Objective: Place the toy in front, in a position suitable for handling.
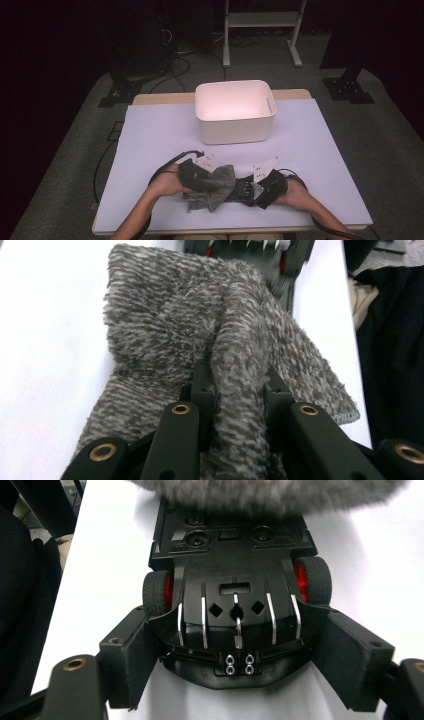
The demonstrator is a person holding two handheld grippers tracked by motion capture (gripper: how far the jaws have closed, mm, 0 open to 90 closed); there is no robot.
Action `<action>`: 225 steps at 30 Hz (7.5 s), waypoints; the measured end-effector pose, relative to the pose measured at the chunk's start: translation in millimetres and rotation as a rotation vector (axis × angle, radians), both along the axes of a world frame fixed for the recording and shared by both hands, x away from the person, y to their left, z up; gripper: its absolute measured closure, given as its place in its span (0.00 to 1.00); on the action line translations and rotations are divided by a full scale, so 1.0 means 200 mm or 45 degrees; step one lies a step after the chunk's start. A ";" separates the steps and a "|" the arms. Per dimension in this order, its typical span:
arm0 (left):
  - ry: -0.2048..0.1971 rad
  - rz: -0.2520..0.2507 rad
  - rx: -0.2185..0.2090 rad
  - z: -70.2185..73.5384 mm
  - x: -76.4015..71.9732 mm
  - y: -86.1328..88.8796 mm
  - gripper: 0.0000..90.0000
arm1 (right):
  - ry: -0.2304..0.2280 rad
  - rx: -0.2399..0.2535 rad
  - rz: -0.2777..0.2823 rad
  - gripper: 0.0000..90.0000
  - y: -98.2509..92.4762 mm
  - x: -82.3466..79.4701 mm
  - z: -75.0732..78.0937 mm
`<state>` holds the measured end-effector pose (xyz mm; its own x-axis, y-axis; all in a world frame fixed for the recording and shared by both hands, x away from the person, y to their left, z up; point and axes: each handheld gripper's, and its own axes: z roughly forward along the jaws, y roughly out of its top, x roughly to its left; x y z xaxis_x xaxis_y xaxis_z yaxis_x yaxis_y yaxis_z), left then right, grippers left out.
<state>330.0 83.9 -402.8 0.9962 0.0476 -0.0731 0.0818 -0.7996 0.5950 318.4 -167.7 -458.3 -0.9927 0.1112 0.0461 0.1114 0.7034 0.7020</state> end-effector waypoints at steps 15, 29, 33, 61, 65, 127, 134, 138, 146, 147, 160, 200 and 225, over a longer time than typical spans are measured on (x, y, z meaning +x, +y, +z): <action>-0.046 -0.045 -0.041 -0.02 -0.01 0.00 0.83 | -0.006 0.002 0.003 0.25 0.00 0.00 0.00; -0.010 0.127 -0.074 -0.07 0.00 0.27 0.83 | 0.011 0.009 -0.010 0.25 0.00 0.00 0.00; -0.001 0.109 -0.083 -0.06 0.00 0.24 0.83 | 0.070 0.031 -0.027 0.24 -0.01 0.02 0.00; 0.017 -0.102 -0.030 0.00 -0.01 -0.25 0.83 | 0.027 0.070 -0.020 0.26 -0.01 -0.01 0.03; 0.014 -0.081 -0.011 0.01 -0.01 -0.19 0.83 | 0.016 0.074 -0.021 0.26 -0.01 -0.01 0.03; 0.051 0.216 -0.106 -0.03 0.07 0.25 0.83 | -0.006 0.039 -0.025 0.26 0.01 -0.01 0.01; 0.034 0.110 -0.091 0.00 0.08 0.07 0.83 | 0.004 0.037 -0.027 0.26 0.01 0.00 0.01; 0.028 0.033 -0.069 0.01 0.07 -0.07 0.83 | -0.006 0.030 -0.026 0.26 0.01 -0.01 0.01; 0.026 -0.063 -0.041 0.00 0.07 -0.26 0.83 | 0.004 0.033 -0.029 0.26 0.01 -0.01 0.01; 0.024 -0.071 -0.041 0.00 0.07 -0.28 0.83 | 0.009 0.034 -0.032 0.26 0.01 -0.01 0.01; 0.045 -0.042 -0.055 -0.01 0.03 -0.14 0.82 | 0.005 0.036 -0.030 0.26 0.01 -0.01 0.01; 0.026 0.095 0.011 0.00 0.02 0.09 0.82 | 0.025 0.039 -0.076 0.27 -0.05 0.00 0.02; -0.004 0.029 0.036 0.01 0.03 -0.03 0.81 | 0.251 0.105 -0.109 0.23 -0.02 0.10 0.09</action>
